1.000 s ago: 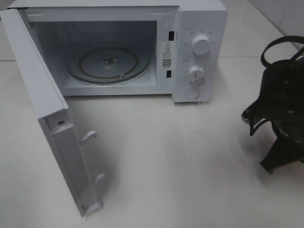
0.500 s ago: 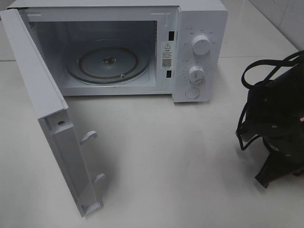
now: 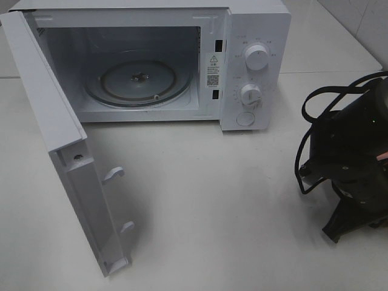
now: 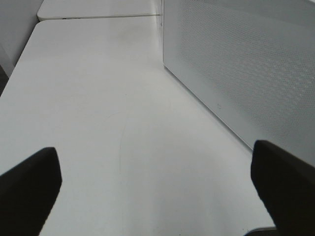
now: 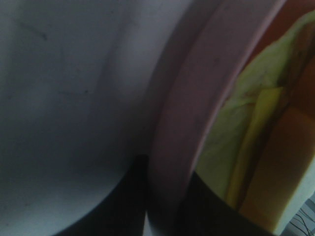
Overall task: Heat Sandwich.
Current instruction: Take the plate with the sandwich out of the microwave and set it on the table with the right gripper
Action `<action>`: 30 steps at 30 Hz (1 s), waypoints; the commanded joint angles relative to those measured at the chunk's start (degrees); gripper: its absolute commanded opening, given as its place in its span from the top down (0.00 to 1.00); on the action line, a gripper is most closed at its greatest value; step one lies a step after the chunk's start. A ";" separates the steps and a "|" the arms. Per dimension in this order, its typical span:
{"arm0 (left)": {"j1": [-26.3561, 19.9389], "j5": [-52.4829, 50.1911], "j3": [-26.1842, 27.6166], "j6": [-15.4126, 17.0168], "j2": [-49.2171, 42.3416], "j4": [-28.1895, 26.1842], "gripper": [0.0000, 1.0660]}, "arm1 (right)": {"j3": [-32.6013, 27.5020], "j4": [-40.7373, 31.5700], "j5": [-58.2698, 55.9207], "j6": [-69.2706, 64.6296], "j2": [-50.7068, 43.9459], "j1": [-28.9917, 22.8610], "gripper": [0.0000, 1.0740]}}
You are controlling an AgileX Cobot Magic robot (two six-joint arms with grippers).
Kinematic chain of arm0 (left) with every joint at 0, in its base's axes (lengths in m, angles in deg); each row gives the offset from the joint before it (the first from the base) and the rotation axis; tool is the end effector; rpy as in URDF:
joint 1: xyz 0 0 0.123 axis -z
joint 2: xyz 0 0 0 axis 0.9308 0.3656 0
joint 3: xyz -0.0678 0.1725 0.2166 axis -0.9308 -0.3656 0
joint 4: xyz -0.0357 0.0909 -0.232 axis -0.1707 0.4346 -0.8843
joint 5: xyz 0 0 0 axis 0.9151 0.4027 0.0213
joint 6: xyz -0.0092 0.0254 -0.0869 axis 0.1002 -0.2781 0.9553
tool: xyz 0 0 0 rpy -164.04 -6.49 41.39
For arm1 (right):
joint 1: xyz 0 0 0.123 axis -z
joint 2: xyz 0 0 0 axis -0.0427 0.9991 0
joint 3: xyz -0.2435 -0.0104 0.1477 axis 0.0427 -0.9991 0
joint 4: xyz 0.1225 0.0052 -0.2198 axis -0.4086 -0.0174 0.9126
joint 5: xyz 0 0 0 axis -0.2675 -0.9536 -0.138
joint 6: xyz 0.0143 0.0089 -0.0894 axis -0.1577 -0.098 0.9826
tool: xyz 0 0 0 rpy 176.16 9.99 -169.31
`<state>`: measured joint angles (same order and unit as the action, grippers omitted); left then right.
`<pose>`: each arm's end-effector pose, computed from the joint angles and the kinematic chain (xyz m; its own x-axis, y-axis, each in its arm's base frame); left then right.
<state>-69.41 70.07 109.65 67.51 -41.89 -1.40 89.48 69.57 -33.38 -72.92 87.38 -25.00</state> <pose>-0.0043 -0.0056 0.2785 -0.4310 0.0298 -0.9019 0.0552 0.9985 0.0067 0.2493 0.0702 0.0850 -0.9290 -0.3562 0.1007 -0.3445 0.7324 -0.5872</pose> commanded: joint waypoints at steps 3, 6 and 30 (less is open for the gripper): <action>0.29 -0.46 -0.11 0.17 -1.20 -0.11 0.05 | 0.80 0.17 -2.52 -0.34 -0.74 0.06 0.77; 0.29 -0.46 -0.11 0.17 -1.20 -0.11 0.05 | 1.60 -1.15 -2.75 0.97 -2.46 0.06 0.67; 0.29 -0.46 -0.11 0.17 -1.20 -0.11 0.05 | 1.83 -17.19 -2.41 18.16 -28.59 0.06 0.28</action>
<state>-69.41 70.07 109.65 67.51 -41.89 -1.40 91.20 52.67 -35.27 -55.67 59.30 -25.00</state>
